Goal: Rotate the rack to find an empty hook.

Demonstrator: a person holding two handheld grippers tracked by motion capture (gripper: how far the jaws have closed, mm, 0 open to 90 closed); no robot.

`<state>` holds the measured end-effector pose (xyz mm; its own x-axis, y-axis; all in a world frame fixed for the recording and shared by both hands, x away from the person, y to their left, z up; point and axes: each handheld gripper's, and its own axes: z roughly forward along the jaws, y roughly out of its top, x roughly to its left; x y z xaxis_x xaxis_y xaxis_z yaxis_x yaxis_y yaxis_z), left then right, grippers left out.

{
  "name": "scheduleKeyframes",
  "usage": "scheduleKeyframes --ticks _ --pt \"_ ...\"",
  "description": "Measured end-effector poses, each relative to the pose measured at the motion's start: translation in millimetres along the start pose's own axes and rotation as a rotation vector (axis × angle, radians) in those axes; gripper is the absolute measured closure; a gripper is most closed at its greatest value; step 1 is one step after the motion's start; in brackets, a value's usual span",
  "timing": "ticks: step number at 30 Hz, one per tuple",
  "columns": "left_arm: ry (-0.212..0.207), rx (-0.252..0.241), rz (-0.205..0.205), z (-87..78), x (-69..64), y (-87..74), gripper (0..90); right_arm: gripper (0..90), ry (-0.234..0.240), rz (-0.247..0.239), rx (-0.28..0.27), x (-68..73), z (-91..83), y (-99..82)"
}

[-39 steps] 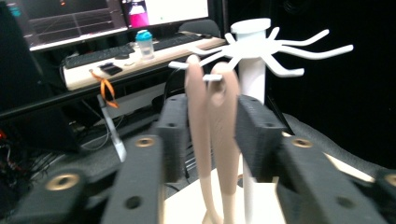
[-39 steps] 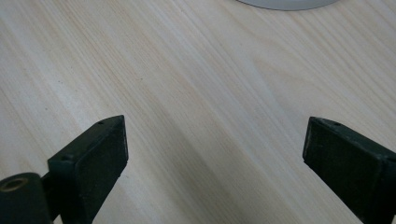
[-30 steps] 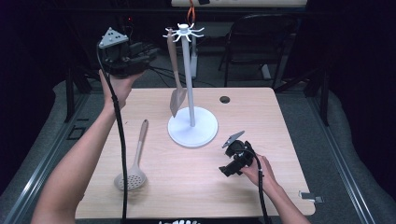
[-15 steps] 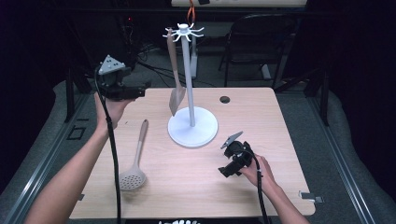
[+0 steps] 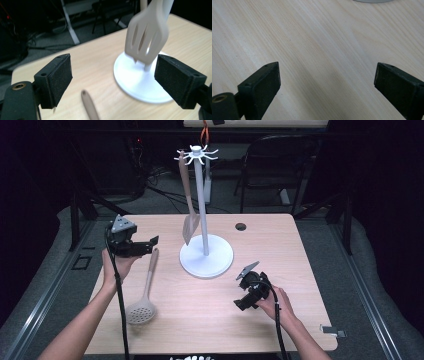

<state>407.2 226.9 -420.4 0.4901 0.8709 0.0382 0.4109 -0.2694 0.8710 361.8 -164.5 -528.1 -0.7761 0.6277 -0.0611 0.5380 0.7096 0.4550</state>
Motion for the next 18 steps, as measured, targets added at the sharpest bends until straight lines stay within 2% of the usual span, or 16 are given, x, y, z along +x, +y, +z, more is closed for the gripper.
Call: scheduleKeyframes --ticks 5,9,15,18 --pt "0.013 0.061 -0.004 6.8 1.0 -25.5 14.5 6.4 -0.005 -0.016 0.010 1.3 -0.2 0.9" --pt "0.026 0.088 -0.041 11.4 3.6 -45.7 14.5 6.6 0.000 -0.014 0.008 1.5 2.5 0.4" --pt "0.032 0.143 -0.067 19.2 7.4 -59.8 14.2 6.7 -0.006 -0.020 0.014 2.1 3.8 0.1" --pt "0.040 0.148 -0.080 20.2 9.0 -62.2 13.7 6.7 -0.008 -0.029 0.019 1.9 3.7 0.5"
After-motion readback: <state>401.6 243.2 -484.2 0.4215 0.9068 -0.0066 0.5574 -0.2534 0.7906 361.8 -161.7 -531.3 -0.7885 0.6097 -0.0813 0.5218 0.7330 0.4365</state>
